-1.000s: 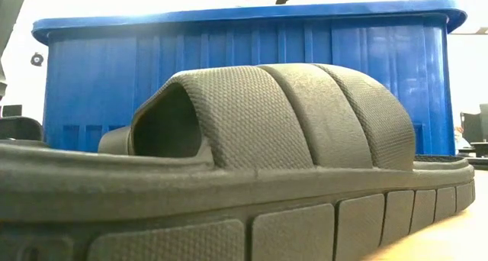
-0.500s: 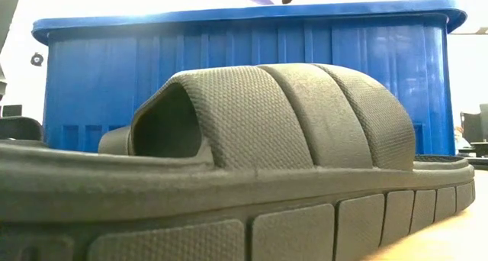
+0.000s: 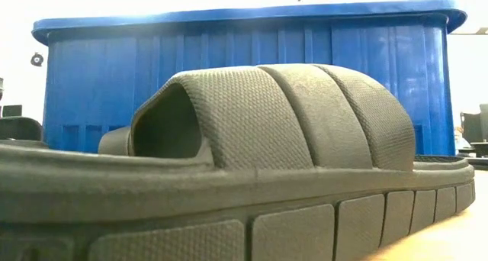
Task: Pick and place slides into bin
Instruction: Put the pink slide into the blue bin
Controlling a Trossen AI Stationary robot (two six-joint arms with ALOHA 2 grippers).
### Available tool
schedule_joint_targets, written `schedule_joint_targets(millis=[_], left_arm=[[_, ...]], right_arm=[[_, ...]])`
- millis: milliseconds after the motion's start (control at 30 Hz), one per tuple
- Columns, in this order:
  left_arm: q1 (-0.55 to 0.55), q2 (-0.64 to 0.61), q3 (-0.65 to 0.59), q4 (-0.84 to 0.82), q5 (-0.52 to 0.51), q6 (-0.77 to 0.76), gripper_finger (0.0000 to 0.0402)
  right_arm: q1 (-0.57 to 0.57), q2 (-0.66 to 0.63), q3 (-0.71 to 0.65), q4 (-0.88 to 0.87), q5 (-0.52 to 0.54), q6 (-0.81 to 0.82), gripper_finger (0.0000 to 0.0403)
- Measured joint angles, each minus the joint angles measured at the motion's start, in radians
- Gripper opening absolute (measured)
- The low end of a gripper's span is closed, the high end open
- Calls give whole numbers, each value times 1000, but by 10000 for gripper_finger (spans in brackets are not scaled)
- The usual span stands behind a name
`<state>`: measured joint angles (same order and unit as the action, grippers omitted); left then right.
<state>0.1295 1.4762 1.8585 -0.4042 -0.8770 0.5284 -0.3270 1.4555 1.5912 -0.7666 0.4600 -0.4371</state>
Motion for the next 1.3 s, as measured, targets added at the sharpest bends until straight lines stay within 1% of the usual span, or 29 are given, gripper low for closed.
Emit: schedule_joint_targets(millis=[133,233,400,533,600,867,1067,1100,1233,1300], left_arm=[[0,-58,-51,-6,-49,-40,244],[0,-100,-91,-11,-46,-91,244],[0,-167,-144,3,-49,-106,244],[0,-185,-180,-4,-48,-107,244],[0,-187,-183,-3,-51,-106,244],[1,-186,-182,-2,-66,-104,244],[0,-183,-182,0,-67,-103,245],[1,-182,-182,0,-67,-103,245],[1,-183,-182,0,-67,-103,245],[1,-181,-182,1,-67,-103,245]], right_arm=[[-7,-1,-95,40,-8,69,11],[-8,-1,-179,98,-4,122,11],[-7,-2,-298,186,50,207,11],[-6,-2,-372,225,90,299,11],[-5,-2,-400,235,94,333,11],[-5,0,-533,409,91,360,11],[-5,0,-601,488,94,356,11],[-5,0,-609,497,99,351,11],[-1,2,-639,524,185,351,11],[-1,2,-655,540,190,347,11]])
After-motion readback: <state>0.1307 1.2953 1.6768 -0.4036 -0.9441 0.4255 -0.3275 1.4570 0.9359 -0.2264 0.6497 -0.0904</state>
